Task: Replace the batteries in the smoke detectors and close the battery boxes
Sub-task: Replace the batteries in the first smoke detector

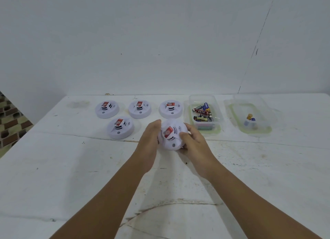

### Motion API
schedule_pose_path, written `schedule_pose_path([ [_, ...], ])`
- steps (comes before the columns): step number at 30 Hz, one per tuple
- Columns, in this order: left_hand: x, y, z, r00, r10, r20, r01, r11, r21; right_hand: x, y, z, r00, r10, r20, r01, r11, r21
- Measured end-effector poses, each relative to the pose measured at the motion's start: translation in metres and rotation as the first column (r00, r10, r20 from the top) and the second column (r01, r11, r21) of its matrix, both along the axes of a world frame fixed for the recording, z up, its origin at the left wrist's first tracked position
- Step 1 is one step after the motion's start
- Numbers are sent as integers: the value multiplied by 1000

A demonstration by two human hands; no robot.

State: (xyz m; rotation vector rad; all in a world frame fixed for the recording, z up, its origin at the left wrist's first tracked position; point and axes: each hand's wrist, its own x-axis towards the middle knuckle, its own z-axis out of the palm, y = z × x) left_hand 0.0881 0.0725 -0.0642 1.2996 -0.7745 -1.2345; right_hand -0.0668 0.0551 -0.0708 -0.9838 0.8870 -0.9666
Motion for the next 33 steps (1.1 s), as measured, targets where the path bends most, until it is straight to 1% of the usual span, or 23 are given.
schedule_pose_path([
  [2,7,3,-6,997,59,-40,-60,998,-6,0,-3,-4,993,-34,109,23,995,102],
  [3,9,4,-8,997,58,-50,-58,998,10,0,-4,-7,988,-48,147,27,990,138],
  [6,10,9,-11,999,-12,-49,14,999,43,0,-5,-14,981,-80,175,46,981,190],
  [8,10,10,-14,999,-6,-39,7,1000,28,1,-5,-15,987,-69,147,41,983,180],
  [11,11,13,-22,998,49,-30,-49,998,-28,1,-7,-15,998,10,59,-17,993,121],
  [13,12,14,-26,996,78,-33,-79,996,-48,-1,-8,-15,998,49,34,-53,992,119],
  [16,12,14,-29,996,84,-26,-85,995,-48,-5,-11,-16,996,72,47,-78,986,146],
  [20,10,16,-27,992,110,-62,-113,993,-43,-4,-10,-18,996,35,79,-46,988,147],
  [23,9,17,-26,999,43,-14,-43,998,-44,-4,-9,-19,993,7,121,-24,990,140],
  [25,11,15,-26,1000,17,0,-17,999,-41,-4,-8,-20,992,16,122,-32,991,129],
  [29,12,15,-25,1000,8,-13,-9,999,-47,-3,-6,-20,994,80,71,-84,995,53],
  [33,11,18,-25,1000,-4,-20,2,997,-78,-5,-4,-26,986,107,-127,-120,988,-93],
])
